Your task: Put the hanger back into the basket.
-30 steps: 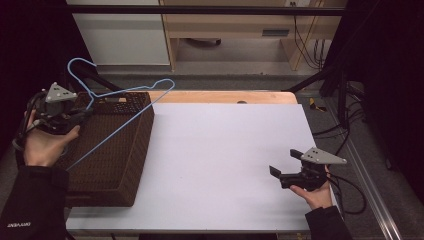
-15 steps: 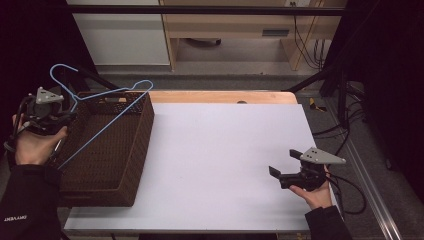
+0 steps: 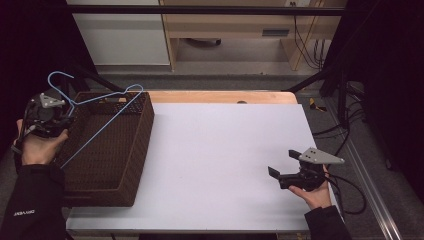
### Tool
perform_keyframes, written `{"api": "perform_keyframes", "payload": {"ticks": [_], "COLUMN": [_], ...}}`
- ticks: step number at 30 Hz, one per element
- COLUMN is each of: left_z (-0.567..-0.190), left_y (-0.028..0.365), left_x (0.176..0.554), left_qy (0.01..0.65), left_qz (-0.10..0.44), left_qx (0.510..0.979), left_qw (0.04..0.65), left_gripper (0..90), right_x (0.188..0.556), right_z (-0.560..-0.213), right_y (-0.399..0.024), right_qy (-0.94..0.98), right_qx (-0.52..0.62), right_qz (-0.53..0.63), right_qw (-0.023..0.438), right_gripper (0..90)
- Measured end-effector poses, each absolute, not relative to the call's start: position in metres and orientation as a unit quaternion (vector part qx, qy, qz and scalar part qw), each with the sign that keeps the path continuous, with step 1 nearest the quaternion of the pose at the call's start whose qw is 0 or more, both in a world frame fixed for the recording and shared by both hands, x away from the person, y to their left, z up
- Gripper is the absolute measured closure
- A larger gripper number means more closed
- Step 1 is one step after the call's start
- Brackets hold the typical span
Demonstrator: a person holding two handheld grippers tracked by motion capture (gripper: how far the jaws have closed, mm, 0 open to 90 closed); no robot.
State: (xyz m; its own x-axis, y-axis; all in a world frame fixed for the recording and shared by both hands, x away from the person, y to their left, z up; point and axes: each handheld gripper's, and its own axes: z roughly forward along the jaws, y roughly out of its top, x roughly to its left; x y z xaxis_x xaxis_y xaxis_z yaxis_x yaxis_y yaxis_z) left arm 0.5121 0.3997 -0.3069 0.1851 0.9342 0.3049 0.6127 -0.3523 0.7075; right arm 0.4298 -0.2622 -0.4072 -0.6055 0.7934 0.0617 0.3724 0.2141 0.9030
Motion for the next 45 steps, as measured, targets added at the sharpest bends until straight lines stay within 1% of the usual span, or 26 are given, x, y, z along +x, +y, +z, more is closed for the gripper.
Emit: {"api": "perform_keyframes", "payload": {"ticks": [8,16,22,28,30,31,33,35,37,43,44,45], "left_z": [-0.326,-0.350,-0.369,-0.379,-0.381,-0.381,-0.379,-0.374,-0.368,-0.343,-0.338,-0.337], "left_y": [0.404,0.402,0.394,0.392,0.391,0.391,0.391,0.392,0.392,0.379,0.374,0.371], "left_x": [0.512,0.512,0.516,0.517,0.517,0.517,0.516,0.513,0.509,0.488,0.483,0.480], "left_qy": [0.527,0.529,0.527,0.537,0.537,0.539,0.540,0.543,0.544,0.518,0.509,0.505], "left_qz": [0.360,0.343,0.322,0.290,0.289,0.284,0.290,0.287,0.295,0.311,0.316,0.320], "left_qx": [0.743,0.751,0.764,0.769,0.771,0.770,0.766,0.760,0.753,0.740,0.737,0.736], "left_qw": [0.200,0.197,0.189,0.188,0.186,0.188,0.192,0.210,0.225,0.297,0.314,0.318], "left_gripper": [86.9,86.8,86.8,86.2,85.6,83.8,76.4,72.7,65.8,50.0,48.6,45.8], "right_x": [0.430,0.430,0.430,0.430,0.431,0.431,0.431,0.430,0.430,0.430,0.430,0.430], "right_z": [-0.407,-0.407,-0.408,-0.408,-0.408,-0.408,-0.408,-0.408,-0.407,-0.407,-0.407,-0.407], "right_y": [-0.262,-0.262,-0.261,-0.261,-0.261,-0.261,-0.261,-0.261,-0.262,-0.262,-0.262,-0.262], "right_qy": [0.749,0.748,0.749,0.750,0.750,0.750,0.750,0.748,0.748,0.746,0.746,0.745], "right_qx": [0.391,0.391,0.390,0.390,0.389,0.390,0.390,0.392,0.393,0.391,0.392,0.392], "right_qz": [0.491,0.491,0.491,0.489,0.489,0.488,0.489,0.490,0.490,0.493,0.493,0.493], "right_qw": [0.215,0.215,0.215,0.215,0.216,0.216,0.215,0.215,0.216,0.218,0.218,0.219], "right_gripper": [3.4,3.4,3.4,3.4,3.4,3.4,3.4,3.4,3.5,3.5,3.5,3.5]}}
